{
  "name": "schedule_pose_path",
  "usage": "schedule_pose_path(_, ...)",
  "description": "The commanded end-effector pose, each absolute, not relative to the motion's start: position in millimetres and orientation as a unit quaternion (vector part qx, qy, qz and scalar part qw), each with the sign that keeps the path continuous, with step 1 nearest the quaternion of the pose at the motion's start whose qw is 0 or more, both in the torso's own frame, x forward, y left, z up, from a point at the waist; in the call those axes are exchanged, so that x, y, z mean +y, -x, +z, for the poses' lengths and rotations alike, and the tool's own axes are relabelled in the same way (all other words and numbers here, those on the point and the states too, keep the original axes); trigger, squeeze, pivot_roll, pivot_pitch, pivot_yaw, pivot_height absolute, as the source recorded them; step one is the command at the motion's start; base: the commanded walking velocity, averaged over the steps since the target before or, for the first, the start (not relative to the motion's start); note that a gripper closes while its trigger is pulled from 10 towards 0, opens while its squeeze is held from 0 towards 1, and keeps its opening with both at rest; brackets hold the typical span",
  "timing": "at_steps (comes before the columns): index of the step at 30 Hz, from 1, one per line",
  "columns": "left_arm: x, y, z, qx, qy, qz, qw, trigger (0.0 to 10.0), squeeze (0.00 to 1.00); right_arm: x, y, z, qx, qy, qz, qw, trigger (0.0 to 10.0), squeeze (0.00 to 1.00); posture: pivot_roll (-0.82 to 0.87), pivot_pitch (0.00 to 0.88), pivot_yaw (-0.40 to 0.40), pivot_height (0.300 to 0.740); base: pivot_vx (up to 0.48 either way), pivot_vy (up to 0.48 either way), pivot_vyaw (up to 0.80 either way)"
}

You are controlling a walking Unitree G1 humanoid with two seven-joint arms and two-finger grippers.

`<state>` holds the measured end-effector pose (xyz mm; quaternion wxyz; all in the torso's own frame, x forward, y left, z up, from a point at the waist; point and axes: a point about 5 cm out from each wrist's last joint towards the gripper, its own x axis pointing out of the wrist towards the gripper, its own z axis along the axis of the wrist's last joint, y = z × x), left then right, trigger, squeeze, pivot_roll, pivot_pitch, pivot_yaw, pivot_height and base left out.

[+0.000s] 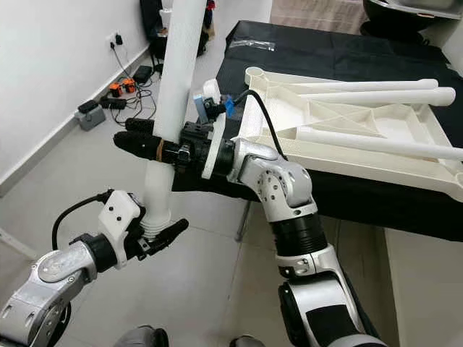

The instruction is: Building children table

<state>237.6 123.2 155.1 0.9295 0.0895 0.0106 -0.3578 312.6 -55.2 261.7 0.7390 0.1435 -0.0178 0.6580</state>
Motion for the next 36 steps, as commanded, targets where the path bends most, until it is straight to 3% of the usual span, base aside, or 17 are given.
schedule_pose_path(1,121.9,-235.3,154.4,0.015,-0.086,-0.366,0.927,10.0,0.0,-52.1,-311.3,260.5,-0.016,-0.132,0.661,0.739,0.0,0.0,0.0,0.081,-0.022,0.74,0.0,0.0,0.0)
schedule_pose_path(11,125.3,-235.6,148.5,0.043,-0.083,-0.363,0.927,10.0,0.0,-54.4,-310.7,257.5,-0.016,-0.138,0.655,0.743,0.0,0.0,0.01,0.07,-0.017,0.74,0.0,0.0,0.0)
schedule_pose_path(12,126.0,-236.1,149.3,0.04,-0.081,-0.361,0.928,10.0,1.0,-55.3,-310.9,257.7,-0.017,-0.14,0.654,0.744,0.0,0.0,0.01,0.07,-0.017,0.74,0.0,0.0,0.0)
schedule_pose_path(24,133.0,-242.6,149.9,0.034,-0.111,-0.334,0.935,10.0,1.0,-59.9,-313.8,259.9,-0.026,-0.137,0.644,0.752,0.0,0.0,0.0,0.057,-0.019,0.74,0.0,0.0,0.0)
schedule_pose_path(25,135.7,-242.5,148.1,0.037,-0.115,-0.328,0.937,10.0,0.0,-64.5,-320.5,260.1,-0.033,-0.133,0.618,0.774,0.0,0.0,0.0,0.053,-0.02,0.74,0.0,0.0,0.0)
schedule_pose_path(26,137.7,-241.7,146.7,0.04,-0.119,-0.324,0.938,10.0,0.0,-69.3,-326.9,260.0,-0.039,-0.131,0.591,0.795,0.0,0.0,0.0,0.053,-0.02,0.74,0.0,0.0,0.0)
schedule_pose_path(30,139.2,-238.3,142.3,0.053,-0.11,-0.32,0.94,10.0,0.0,-80.6,-338.3,258.4,-0.045,-0.133,0.545,0.827,0.0,0.0,0.0,0.052,-0.019,0.74,0.0,0.0,0.0)
schedule_pose_path(36,140.3,-233.6,135.8,0.067,-0.104,-0.313,0.942,10.0,0.0,-98.1,-347.9,253.9,-0.05,-0.123,0.495,0.858,0.0,0.0,0.0,0.053,-0.022,0.74,0.0,0.0,0.0)
